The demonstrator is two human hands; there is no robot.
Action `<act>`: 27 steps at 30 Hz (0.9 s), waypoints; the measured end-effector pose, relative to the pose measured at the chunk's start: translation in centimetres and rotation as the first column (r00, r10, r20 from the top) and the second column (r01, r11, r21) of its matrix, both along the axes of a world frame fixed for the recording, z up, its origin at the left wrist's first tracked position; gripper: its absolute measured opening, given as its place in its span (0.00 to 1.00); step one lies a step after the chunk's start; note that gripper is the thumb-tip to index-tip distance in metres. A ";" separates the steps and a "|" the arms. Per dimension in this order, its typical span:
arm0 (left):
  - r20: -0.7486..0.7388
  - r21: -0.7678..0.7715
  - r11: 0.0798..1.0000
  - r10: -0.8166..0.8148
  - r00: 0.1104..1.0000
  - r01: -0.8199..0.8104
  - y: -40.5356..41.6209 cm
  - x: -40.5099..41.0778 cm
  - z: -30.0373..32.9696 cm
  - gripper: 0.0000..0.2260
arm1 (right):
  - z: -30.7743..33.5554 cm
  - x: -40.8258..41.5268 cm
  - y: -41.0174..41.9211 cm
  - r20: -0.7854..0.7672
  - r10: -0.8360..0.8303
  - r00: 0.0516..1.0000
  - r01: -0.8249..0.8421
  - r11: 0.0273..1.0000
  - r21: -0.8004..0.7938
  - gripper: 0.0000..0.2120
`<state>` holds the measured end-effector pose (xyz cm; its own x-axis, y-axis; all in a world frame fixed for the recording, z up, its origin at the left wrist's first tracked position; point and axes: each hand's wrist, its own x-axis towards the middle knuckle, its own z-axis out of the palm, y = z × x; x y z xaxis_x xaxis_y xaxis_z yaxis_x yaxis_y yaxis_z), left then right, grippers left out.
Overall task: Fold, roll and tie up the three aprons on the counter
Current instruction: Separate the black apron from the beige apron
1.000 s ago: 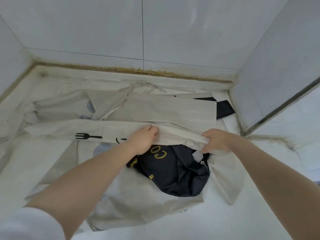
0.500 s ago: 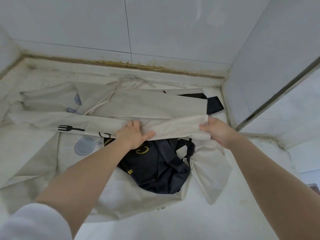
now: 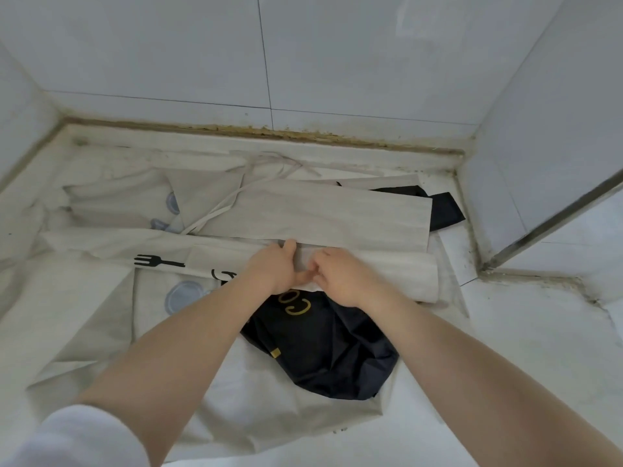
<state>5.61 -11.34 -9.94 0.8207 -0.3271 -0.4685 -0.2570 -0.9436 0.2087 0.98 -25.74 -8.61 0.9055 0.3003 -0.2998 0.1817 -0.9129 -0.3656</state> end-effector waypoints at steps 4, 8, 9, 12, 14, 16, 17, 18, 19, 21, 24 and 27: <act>-0.061 -0.093 0.993 -0.081 0.995 0.075 1.5 1.0 0.1 0.13 | -1.0 -0.6 -3.4 -0.067 -0.348 0.935 0.331 0.925 -0.190 0.11; -0.133 -0.164 0.975 -0.175 0.976 0.152 2.4 1.8 0.7 0.10 | 0.5 -0.2 -4.1 -0.190 -0.452 0.872 0.345 0.841 -0.417 0.13; -0.151 -0.202 0.967 -0.189 0.970 0.157 2.7 1.8 0.9 0.10 | 1.1 0.3 -3.3 -0.184 -0.439 0.880 0.314 0.826 -0.468 0.14; -0.114 -0.271 0.933 -0.276 0.954 0.237 4.7 2.6 1.8 0.09 | 2.9 2.8 0.6 -0.075 -0.387 0.919 0.314 0.833 -0.456 0.14; 0.023 -0.224 0.922 -0.318 0.948 0.315 6.6 3.9 2.4 0.10 | 3.8 4.5 3.3 -0.007 -0.330 0.944 0.308 0.887 -0.344 0.13; 0.178 -0.116 0.930 -0.327 0.928 0.350 8.9 5.7 3.0 0.13 | 3.9 6.4 6.0 0.032 -0.248 0.968 0.248 0.935 -0.252 0.12; 0.224 -0.054 0.938 -0.322 0.920 0.341 10.0 6.5 3.3 0.16 | 3.9 7.1 7.1 0.051 -0.213 0.976 0.220 0.949 -0.227 0.13; 0.240 0.004 0.947 -0.313 0.919 0.322 11.1 7.4 3.5 0.21 | 3.6 8.1 8.2 0.064 -0.199 0.978 0.208 0.958 -0.200 0.13; 0.232 0.053 0.952 -0.304 0.924 0.300 12.0 8.3 3.6 0.26 | 3.2 9.2 9.0 0.059 -0.197 0.979 0.205 0.963 -0.173 0.14; 0.178 0.121 0.952 -0.300 0.937 0.281 13.1 9.7 3.4 0.36 | 2.5 10.7 10.3 0.022 -0.200 0.980 0.201 0.968 -0.148 0.16; 0.095 0.182 0.926 -0.352 0.931 0.332 13.6 11.4 2.6 0.45 | 0.7 13.0 11.0 -0.007 -0.246 0.969 0.242 0.957 -0.161 0.17; 0.051 0.132 0.898 -0.430 0.901 0.421 13.7 12.8 1.8 0.45 | -0.6 14.9 11.2 -0.007 -0.279 0.960 0.275 0.949 -0.156 0.22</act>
